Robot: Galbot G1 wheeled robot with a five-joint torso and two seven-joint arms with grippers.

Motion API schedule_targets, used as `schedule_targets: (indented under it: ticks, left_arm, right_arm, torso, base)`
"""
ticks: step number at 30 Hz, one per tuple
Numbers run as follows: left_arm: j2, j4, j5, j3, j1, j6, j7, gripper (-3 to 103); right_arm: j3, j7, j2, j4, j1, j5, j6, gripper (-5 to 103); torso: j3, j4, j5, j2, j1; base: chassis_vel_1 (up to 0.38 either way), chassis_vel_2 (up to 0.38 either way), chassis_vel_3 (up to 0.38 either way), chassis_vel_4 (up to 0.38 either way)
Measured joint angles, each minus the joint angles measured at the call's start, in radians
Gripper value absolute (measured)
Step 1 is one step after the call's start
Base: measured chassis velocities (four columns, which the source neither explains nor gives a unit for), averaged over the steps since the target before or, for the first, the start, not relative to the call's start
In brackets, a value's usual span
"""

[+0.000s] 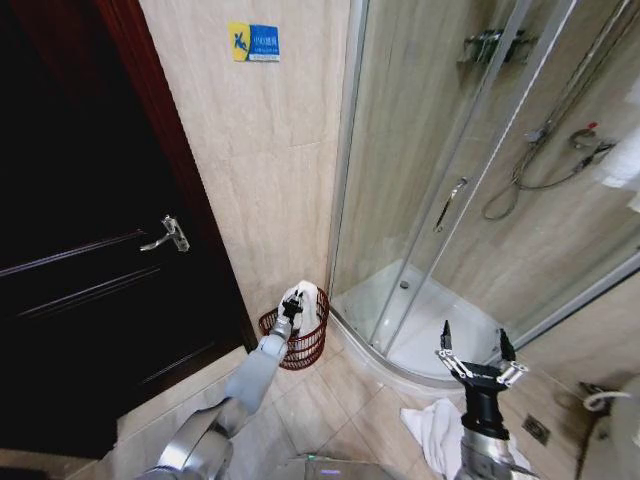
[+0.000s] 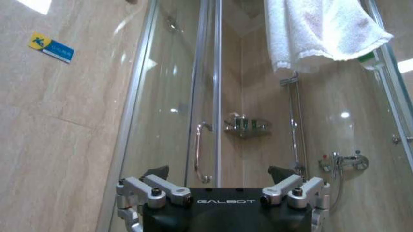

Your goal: Discard the used towel into the hamper.

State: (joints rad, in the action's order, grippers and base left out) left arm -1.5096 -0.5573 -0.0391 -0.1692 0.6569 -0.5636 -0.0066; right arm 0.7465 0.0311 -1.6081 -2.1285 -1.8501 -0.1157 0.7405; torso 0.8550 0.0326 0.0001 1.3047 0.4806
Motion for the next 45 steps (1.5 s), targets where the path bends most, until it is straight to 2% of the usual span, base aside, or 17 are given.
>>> schedule_targets:
  ticks: [11,18,20,21,24,27,35,45]
  left_arm:
    - [-0.026,0.142,0.006,0.008,-0.033,0.0,0.025,7]
    - [-0.014,0.207,-0.015,0.114,-0.038,0.017,0.026,7]
    - [0.01,0.218,-0.034,0.183,-0.033,0.016,0.028,7]
    - [0.01,0.218,-0.034,0.183,-0.033,0.016,0.028,7]
    - [0.058,0.238,-0.062,0.261,-0.04,0.015,0.029,7]
    - [0.078,0.247,-0.07,0.287,-0.048,0.016,0.029,7]
    - [0.052,0.246,-0.069,0.252,-0.057,0.031,0.029,7]
    - [-0.029,0.216,-0.031,0.154,-0.026,0.054,0.017,7]
  right_arm:
    - [0.003,0.018,0.0,0.004,-0.001,-0.028,0.027,100]
    - [-0.012,0.037,0.0,-0.017,0.03,-0.055,0.028,100]
    - [-0.027,0.048,0.0,-0.017,0.047,-0.062,0.027,100]
    - [-0.027,0.048,0.0,-0.017,0.047,-0.062,0.027,100]
    - [-0.029,0.065,0.0,-0.002,0.058,-0.067,0.045,100]
    - [-0.036,0.069,0.0,0.01,0.052,-0.071,0.065,100]
    - [-0.048,0.119,0.0,0.017,0.042,-0.065,0.08,100]
    - [-0.037,0.125,0.0,-0.058,0.026,-0.041,0.023,100]
  torso:
    - [0.0,0.0,0.0,0.0,0.0]
    - [0.0,-0.0001,-0.0003,0.0,0.0]
    - [0.0,0.0,-0.0005,0.0,0.0]
    - [0.0,0.0,-0.0005,0.0,0.0]
    - [0.0,0.0003,0.0002,0.0,0.0]
    - [0.0,0.0003,-0.0001,0.0,0.0]
    - [0.0,0.0001,-0.0001,0.0,0.0]
    - [0.0,0.0,0.0,0.0,0.0]
  base:
    - [0.0,0.0,0.0,0.0]
    - [0.0,0.0,0.0,0.0]
    - [0.0,0.0,0.0,0.0]
    - [0.0,0.0,0.0,0.0]
    - [0.0,0.0,0.0,0.0]
    - [0.0,0.0,0.0,0.0]
    - [0.0,0.0,0.0,0.0]
    - [0.0,0.0,0.0,0.0]
